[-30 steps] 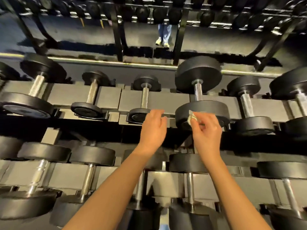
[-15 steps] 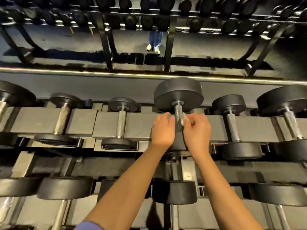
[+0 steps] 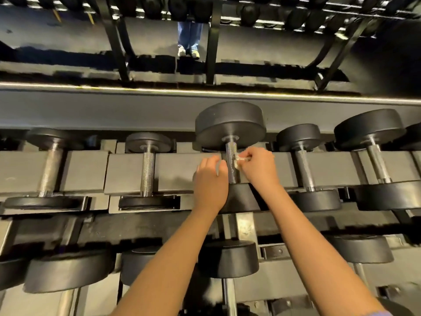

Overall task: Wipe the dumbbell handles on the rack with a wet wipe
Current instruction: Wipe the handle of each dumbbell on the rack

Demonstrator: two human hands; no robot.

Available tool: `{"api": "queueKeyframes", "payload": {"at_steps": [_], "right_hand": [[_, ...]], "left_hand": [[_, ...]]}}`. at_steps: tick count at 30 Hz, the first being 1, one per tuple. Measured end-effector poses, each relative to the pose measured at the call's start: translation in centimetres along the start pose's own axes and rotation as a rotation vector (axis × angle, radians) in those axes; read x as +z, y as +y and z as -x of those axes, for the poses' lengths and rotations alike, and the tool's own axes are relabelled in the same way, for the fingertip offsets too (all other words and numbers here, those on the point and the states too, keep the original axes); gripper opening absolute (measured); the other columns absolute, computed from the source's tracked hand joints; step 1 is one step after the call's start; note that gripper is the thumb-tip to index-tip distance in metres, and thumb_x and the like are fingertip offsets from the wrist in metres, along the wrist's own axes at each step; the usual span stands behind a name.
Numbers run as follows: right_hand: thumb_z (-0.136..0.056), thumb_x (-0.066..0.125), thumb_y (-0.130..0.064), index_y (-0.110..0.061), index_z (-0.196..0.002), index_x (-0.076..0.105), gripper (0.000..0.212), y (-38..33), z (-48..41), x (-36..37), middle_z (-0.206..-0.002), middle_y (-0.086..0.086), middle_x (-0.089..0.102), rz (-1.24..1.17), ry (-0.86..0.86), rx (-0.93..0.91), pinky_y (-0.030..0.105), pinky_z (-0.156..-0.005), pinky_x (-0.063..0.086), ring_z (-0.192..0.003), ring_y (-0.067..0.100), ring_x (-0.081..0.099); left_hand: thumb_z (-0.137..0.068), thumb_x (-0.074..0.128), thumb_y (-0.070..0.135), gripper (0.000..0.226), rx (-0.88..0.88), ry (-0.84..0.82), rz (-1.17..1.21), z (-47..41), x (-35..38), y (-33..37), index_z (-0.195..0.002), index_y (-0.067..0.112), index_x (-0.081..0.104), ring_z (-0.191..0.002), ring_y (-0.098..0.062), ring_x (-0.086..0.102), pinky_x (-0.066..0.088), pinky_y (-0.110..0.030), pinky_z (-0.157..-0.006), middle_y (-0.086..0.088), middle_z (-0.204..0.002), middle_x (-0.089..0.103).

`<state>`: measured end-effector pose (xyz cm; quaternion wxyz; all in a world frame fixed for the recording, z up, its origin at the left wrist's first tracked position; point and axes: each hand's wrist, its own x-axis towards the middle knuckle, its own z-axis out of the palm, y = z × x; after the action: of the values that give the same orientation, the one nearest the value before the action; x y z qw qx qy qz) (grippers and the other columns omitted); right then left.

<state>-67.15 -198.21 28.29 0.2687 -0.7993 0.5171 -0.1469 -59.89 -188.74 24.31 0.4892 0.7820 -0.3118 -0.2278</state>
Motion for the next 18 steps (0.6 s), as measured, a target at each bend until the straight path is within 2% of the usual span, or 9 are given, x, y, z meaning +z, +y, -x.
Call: {"api": "queueKeyframes", "payload": {"at_steps": [2, 4, 8, 12, 15, 18], "right_hand": [[-0.084, 0.062, -0.006, -0.008, -0.101, 0.071, 0.019, -0.1, -1.3, 0.6, -0.105, 0.011, 0.068, 0.054, -0.077, 0.019, 0.021, -0.075, 0.038, -0.102, 0.026, 0.060], [-0.080, 0.064, -0.003, -0.006, -0.097, 0.071, 0.018, -0.2, -2.5, 0.9, -0.102, 0.011, 0.068, 0.052, -0.084, 0.007, 0.022, -0.074, 0.038, -0.101, 0.026, 0.059], [-0.081, 0.064, -0.003, -0.002, -0.095, 0.071, 0.016, -1.2, -4.3, 1.2, -0.095, 0.011, 0.069, -0.071, 0.044, -0.021, 0.015, -0.063, 0.031, -0.083, 0.017, 0.058], [-0.083, 0.066, -0.007, -0.001, -0.093, 0.072, 0.014, -1.2, -4.6, 1.5, -0.090, 0.010, 0.070, -0.120, 0.101, -0.030, 0.015, -0.066, 0.035, -0.079, 0.015, 0.058], [-0.078, 0.071, -0.005, -0.002, -0.087, 0.072, 0.010, 0.0, -4.0, 1.0, -0.084, 0.007, 0.064, -0.049, -0.055, -0.001, 0.019, -0.065, 0.039, -0.079, 0.015, 0.055], [-0.072, 0.077, -0.003, -0.005, -0.086, 0.073, 0.015, 1.0, -3.3, 0.7, -0.086, 0.004, 0.061, 0.036, -0.219, 0.044, 0.021, -0.070, 0.045, -0.080, 0.015, 0.055]], "left_hand": [[-0.098, 0.035, 0.033, 0.040, 0.008, 0.001, 0.004, 0.2, -0.1, 0.2, -0.126, 0.014, 0.056, -0.112, -0.017, 0.051, 0.042, -0.042, -0.101, -0.004, -0.122, 0.057], [-0.097, 0.034, 0.034, 0.039, 0.029, -0.003, 0.011, 0.2, -0.3, 0.2, -0.120, 0.013, 0.059, -0.105, -0.015, 0.052, 0.044, -0.041, -0.097, -0.002, -0.112, 0.059], [-0.096, 0.031, 0.037, 0.042, 0.094, -0.022, 0.046, 0.5, -0.5, 0.1, -0.120, 0.014, 0.058, -0.105, -0.009, 0.050, 0.042, -0.037, -0.099, 0.003, -0.112, 0.058], [-0.095, 0.032, 0.040, 0.046, 0.082, -0.032, 0.094, 0.5, -0.4, -0.2, -0.127, 0.016, 0.055, -0.113, -0.007, 0.048, 0.041, -0.033, -0.102, 0.004, -0.120, 0.056], [-0.093, 0.034, 0.039, 0.045, 0.064, -0.028, 0.133, 0.7, -0.4, -0.1, -0.126, 0.017, 0.055, -0.114, -0.007, 0.047, 0.040, -0.030, -0.101, 0.005, -0.121, 0.056], [-0.092, 0.034, 0.037, 0.034, 0.061, -0.025, 0.175, 0.6, -0.5, 0.2, -0.113, 0.023, 0.058, -0.106, -0.008, 0.049, 0.042, -0.029, -0.095, 0.008, -0.109, 0.057]]}}
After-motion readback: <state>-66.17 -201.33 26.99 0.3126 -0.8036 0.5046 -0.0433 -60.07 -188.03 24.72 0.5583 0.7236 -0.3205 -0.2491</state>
